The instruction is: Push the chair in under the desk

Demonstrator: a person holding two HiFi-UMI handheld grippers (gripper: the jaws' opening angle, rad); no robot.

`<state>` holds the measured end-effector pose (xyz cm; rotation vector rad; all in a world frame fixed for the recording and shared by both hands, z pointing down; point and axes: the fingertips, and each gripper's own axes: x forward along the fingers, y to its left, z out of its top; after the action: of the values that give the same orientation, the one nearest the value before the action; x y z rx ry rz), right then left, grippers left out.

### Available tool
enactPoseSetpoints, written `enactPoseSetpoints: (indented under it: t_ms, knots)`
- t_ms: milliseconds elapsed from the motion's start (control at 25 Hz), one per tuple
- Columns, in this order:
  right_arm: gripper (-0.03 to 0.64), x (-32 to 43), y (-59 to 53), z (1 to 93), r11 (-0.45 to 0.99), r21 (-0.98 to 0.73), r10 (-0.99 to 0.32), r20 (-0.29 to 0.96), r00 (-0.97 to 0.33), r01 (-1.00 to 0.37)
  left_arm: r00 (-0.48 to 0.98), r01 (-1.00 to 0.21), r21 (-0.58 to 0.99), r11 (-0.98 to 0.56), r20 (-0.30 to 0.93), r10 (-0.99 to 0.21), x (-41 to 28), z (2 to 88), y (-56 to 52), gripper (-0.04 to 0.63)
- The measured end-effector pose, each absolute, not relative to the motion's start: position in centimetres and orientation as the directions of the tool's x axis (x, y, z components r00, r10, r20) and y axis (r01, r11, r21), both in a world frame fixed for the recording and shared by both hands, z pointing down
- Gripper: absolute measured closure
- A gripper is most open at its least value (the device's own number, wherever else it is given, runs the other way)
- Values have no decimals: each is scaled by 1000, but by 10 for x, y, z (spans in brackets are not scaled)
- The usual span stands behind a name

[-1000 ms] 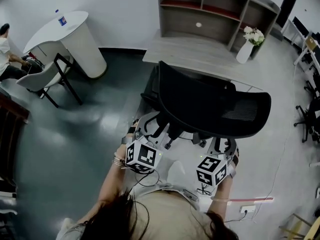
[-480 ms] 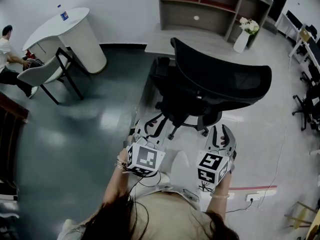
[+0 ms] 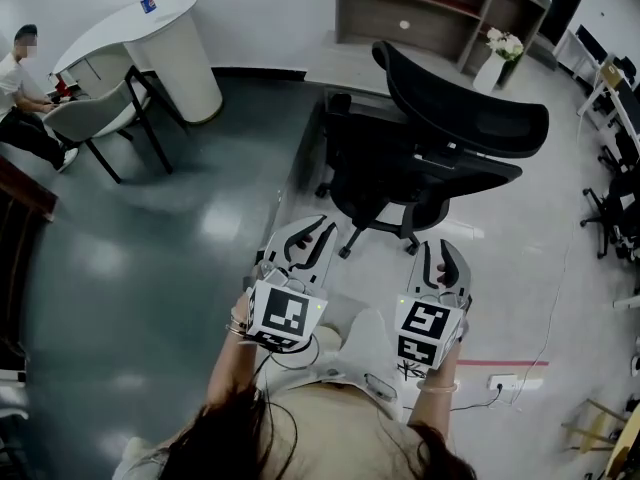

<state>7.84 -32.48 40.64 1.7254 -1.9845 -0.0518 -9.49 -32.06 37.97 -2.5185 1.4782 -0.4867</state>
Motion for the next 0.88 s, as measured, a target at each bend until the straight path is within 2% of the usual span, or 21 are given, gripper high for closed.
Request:
enactPoseSetpoints:
  t_ms: [360, 880]
  knots:
    - [536, 74, -307, 391, 235, 304, -942, 304, -140, -923, 427, -862, -259, -436, 91, -900, -93, 361, -294, 551]
    - [578, 115, -265, 372, 270, 267, -941, 277, -195, -925, 411, -892, -181, -414, 58, -910, -39, 341, -245, 583]
